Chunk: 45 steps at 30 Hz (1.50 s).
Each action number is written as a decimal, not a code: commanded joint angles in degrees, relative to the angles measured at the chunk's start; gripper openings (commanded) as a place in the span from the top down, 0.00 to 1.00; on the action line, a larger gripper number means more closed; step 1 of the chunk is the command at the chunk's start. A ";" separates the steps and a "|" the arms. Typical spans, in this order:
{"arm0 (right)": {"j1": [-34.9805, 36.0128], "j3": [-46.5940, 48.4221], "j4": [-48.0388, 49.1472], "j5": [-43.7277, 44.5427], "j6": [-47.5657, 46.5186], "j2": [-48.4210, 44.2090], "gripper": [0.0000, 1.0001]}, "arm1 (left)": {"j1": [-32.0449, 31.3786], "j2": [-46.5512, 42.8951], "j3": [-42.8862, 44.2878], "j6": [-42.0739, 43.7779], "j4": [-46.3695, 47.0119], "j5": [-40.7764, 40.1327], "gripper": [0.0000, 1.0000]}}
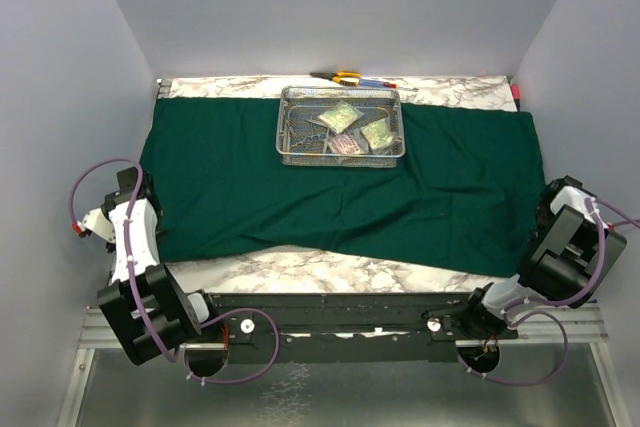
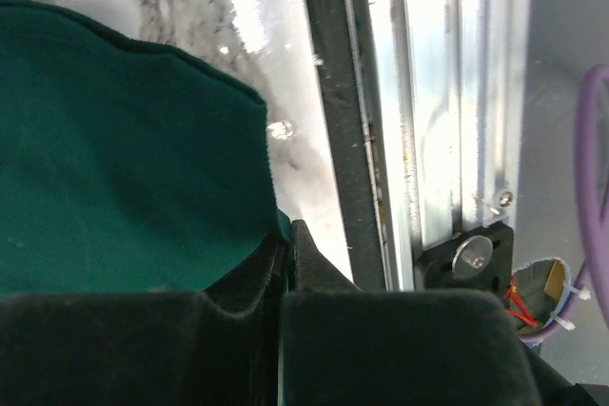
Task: Open and lay out the surgical kit
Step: Open the surgical kit at the center of the board.
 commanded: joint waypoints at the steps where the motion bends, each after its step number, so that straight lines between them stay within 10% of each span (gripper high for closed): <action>1: -1.26 1.75 -6.33 7.84 6.99 1.47 1.00 | 1.67 0.40 1.39 -8.70 -8.50 -5.71 1.00; 16: -1.81 7.69 -22.15 18.53 24.22 7.35 0.99 | 3.12 1.49 -0.63 -15.29 -11.30 -6.12 1.00; 23: -1.79 8.81 -25.22 20.49 27.78 7.24 0.83 | 3.05 2.17 0.60 -10.65 -7.78 -5.85 0.23; 26: -1.80 8.00 -23.14 19.56 24.89 6.36 0.53 | 3.02 2.17 1.42 -8.41 -6.93 -5.06 0.22; 30: -1.05 5.93 -17.10 16.28 17.70 2.67 0.37 | 2.43 2.22 2.70 -6.35 -5.92 -3.17 0.22; 41: 9.50 -2.41 -3.41 -6.92 1.87 -14.37 0.35 | -0.28 1.95 8.27 -3.60 -6.39 -1.59 0.22; 45: 15.42 -4.88 5.05 -19.78 -7.87 -20.18 0.49 | -3.96 2.74 11.58 4.77 -1.41 2.09 0.26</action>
